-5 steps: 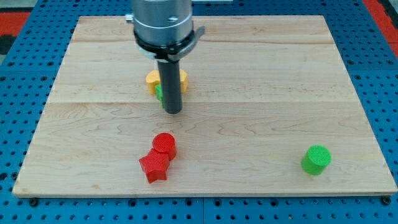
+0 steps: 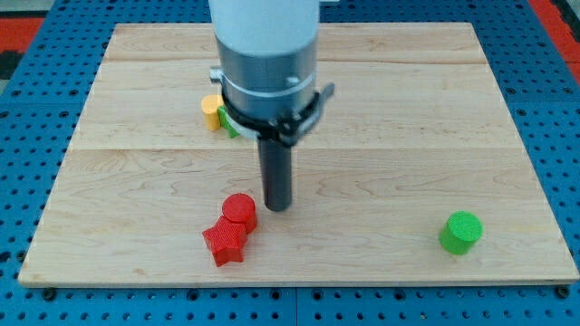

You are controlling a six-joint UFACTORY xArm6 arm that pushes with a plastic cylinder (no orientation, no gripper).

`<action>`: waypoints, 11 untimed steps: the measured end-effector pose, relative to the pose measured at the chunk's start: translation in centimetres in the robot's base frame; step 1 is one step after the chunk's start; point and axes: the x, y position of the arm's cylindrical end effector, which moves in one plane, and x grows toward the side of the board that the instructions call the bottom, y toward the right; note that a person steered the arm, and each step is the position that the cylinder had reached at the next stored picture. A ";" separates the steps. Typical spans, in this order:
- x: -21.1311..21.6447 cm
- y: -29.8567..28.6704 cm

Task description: Move the red circle below the yellow hexagon

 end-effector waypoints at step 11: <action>-8.7 -3.2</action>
